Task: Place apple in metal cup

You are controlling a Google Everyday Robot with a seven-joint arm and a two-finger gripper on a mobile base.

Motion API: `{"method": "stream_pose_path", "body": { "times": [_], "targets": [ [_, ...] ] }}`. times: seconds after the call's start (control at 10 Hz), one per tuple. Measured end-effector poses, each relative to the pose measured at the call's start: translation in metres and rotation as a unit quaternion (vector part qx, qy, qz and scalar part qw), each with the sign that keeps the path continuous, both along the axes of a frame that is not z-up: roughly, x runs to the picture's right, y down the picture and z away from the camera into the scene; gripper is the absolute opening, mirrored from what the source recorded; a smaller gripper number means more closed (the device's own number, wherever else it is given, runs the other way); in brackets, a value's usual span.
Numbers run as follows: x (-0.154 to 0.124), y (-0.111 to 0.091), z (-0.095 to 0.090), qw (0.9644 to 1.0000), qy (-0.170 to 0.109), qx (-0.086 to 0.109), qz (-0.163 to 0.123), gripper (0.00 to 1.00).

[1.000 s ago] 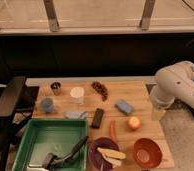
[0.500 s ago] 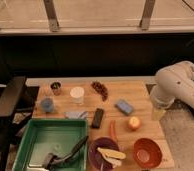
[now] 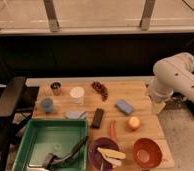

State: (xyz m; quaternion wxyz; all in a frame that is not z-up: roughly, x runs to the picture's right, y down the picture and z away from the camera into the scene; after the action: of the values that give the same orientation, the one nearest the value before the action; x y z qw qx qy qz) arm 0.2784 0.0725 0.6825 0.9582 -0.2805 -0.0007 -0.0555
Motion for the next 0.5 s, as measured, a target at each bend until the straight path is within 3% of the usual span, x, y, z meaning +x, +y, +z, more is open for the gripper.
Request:
{"method": "stream_pose_path", "body": {
  "times": [0.3,0.5],
  "targets": [
    [-0.011,0.015,0.019,0.9994,-0.021,-0.024,-0.014,0.65],
    [-0.019,0.043,0.044,0.9983,-0.03,-0.045,-0.024,0.65]
  ]
}}
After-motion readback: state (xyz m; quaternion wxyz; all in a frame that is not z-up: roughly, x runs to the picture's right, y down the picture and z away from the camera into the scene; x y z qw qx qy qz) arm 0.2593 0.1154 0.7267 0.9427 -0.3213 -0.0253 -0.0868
